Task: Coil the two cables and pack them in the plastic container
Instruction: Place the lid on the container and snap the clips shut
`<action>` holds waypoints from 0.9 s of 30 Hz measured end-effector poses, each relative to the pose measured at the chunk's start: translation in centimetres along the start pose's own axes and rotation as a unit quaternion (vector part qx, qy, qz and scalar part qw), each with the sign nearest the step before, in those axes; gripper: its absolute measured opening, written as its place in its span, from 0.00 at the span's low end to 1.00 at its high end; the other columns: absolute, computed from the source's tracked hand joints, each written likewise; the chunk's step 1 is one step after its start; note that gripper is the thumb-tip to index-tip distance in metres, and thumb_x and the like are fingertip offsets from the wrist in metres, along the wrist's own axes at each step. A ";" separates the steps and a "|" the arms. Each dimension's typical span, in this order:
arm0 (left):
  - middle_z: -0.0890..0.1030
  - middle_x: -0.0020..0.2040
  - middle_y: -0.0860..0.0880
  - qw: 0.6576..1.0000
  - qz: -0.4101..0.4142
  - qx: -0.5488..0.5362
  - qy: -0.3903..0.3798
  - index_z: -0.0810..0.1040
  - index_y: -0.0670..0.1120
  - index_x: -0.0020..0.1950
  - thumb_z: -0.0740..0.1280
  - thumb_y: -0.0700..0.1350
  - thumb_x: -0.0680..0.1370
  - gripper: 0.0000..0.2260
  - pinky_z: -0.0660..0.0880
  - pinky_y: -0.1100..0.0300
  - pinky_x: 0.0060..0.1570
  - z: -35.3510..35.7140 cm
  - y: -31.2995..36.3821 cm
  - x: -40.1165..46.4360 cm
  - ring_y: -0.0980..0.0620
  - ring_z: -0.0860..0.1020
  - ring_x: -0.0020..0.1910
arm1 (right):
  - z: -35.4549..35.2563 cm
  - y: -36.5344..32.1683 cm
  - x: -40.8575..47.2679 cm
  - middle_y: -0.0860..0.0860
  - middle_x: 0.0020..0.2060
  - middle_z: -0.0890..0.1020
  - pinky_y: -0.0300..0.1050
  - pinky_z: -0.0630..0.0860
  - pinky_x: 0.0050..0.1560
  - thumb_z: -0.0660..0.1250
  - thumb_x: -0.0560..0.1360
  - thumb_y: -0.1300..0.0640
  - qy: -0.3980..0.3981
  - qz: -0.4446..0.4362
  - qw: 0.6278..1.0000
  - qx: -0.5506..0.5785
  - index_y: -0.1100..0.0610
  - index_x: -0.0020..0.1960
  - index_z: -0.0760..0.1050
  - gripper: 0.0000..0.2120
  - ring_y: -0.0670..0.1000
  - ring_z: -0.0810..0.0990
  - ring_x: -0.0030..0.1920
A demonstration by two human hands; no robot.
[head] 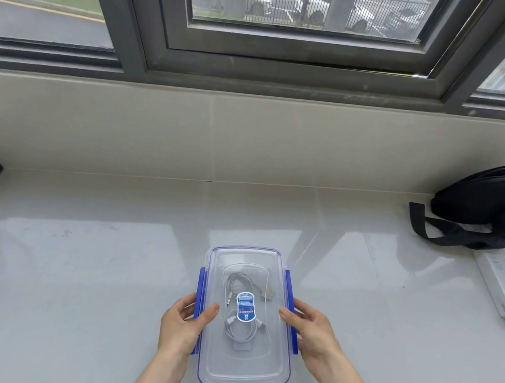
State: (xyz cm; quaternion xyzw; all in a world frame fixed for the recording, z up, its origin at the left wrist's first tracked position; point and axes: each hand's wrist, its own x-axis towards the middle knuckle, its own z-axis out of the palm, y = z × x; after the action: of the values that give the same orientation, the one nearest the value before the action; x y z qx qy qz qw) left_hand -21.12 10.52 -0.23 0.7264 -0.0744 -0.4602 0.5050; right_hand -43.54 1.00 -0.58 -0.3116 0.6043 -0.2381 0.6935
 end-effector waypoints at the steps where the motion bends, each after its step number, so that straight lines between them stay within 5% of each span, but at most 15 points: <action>1: 0.84 0.53 0.47 1.000 0.008 0.016 0.001 0.80 0.46 0.59 0.81 0.41 0.69 0.20 0.80 0.45 0.58 0.0 0.0 0.1 0.43 0.83 0.56 | 0.0 0.0 -0.1 0.55 0.52 0.89 0.57 0.84 0.52 0.77 0.73 0.61 -0.001 -0.003 1.000 -0.010 0.56 0.61 0.82 0.17 0.59 0.87 0.52; 4: 0.85 0.52 0.47 0.998 0.030 0.052 0.017 0.81 0.48 0.55 0.81 0.42 0.70 0.17 0.81 0.48 0.52 0.2 0.0 -0.1 0.47 0.83 0.51 | 0.1 -0.1 -0.3 0.53 0.48 0.89 0.56 0.85 0.52 0.76 0.74 0.61 0.011 -0.016 0.999 -0.051 0.56 0.58 0.84 0.13 0.57 0.88 0.50; 7: 0.86 0.51 0.50 0.993 0.050 0.091 0.054 0.82 0.51 0.53 0.80 0.44 0.71 0.14 0.81 0.50 0.51 0.7 -0.1 -0.8 0.53 0.83 0.46 | 0.7 -0.3 -0.6 0.51 0.43 0.90 0.45 0.83 0.43 0.74 0.75 0.63 0.048 -0.042 0.994 -0.090 0.56 0.54 0.85 0.09 0.52 0.88 0.44; 14: 0.88 0.52 0.52 0.973 0.050 0.191 0.116 0.84 0.51 0.61 0.77 0.49 0.73 0.16 0.79 0.52 0.57 1.6 0.9 -2.0 0.50 0.84 0.48 | 2.7 0.1 -1.2 0.51 0.42 0.87 0.47 0.80 0.48 0.73 0.76 0.60 0.158 -0.100 0.961 -0.204 0.56 0.54 0.86 0.08 0.55 0.84 0.44; 27: 0.82 0.58 0.51 0.938 0.075 0.327 0.089 0.72 0.54 0.66 0.70 0.53 0.76 0.19 0.73 0.54 0.48 2.0 1.4 -1.3 0.45 0.81 0.52 | 3.4 -1.5 -1.9 0.50 0.46 0.86 0.50 0.80 0.54 0.70 0.74 0.53 0.176 -0.091 0.928 -0.315 0.53 0.54 0.82 0.10 0.56 0.83 0.50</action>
State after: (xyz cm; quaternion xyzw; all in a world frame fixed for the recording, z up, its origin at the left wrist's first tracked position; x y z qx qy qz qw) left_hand -22.85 9.24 1.53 0.8820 -0.2301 -0.3040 0.2771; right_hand -40.43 1.80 2.05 -0.5208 0.7295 -0.1484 0.4179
